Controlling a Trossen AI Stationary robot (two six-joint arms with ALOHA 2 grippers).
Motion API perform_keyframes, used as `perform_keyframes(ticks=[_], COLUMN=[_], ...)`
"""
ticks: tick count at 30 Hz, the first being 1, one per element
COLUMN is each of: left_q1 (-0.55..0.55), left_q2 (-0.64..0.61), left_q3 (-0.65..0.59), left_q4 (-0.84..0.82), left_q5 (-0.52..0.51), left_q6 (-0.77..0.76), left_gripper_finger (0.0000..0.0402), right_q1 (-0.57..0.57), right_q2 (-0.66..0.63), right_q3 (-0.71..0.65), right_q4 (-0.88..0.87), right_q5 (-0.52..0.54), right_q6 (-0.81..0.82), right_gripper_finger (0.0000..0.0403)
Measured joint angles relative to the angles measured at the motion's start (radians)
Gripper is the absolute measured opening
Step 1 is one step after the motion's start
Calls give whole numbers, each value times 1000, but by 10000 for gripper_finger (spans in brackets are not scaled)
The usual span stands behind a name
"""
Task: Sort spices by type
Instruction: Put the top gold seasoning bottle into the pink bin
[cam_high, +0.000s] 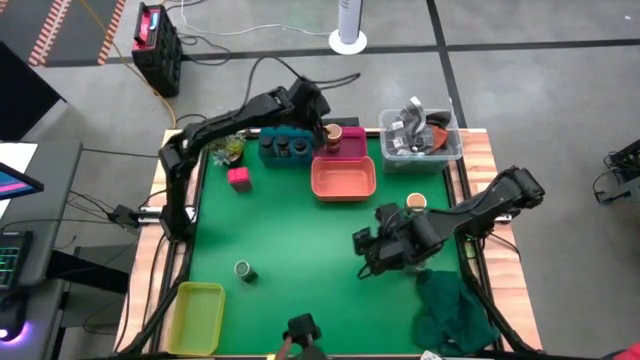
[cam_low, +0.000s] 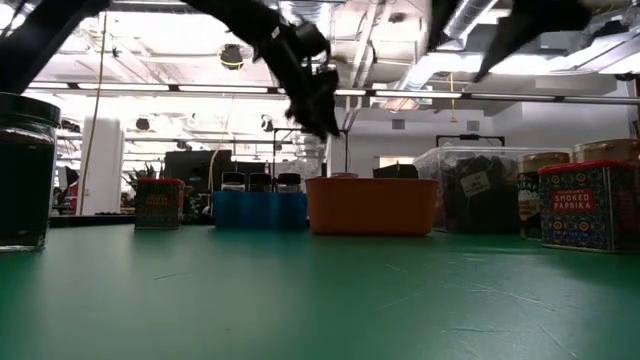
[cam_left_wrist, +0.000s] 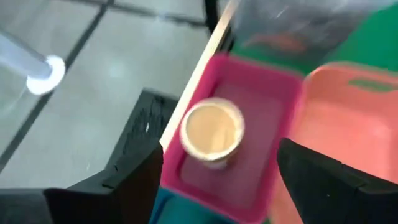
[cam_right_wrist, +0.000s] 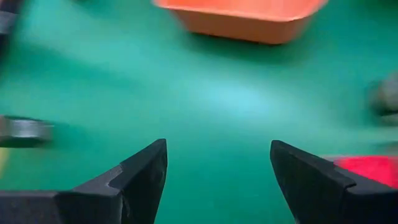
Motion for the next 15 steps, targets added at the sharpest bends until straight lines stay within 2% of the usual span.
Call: perform_keyframes(ticks=[7,10,15], left_q1=[-96,-136,-223], left_q2=[-118,-155,-193], left_q3=[0,0,0], left_q4=[-14,-53,-136], left_q5=[13,67,92], left_q6=[-12,-71,-88], left_gripper_finger=[274,273,272], right_q1=[-92,-141,-229], right_q2=[-115,-140,-157], right_q3=[0,0,0], right_q4=[-205,-263,-287], right_q5=[-110,-150,-189], right_q6=[-219,-318,-464], right_gripper_finger=[311,315,347])
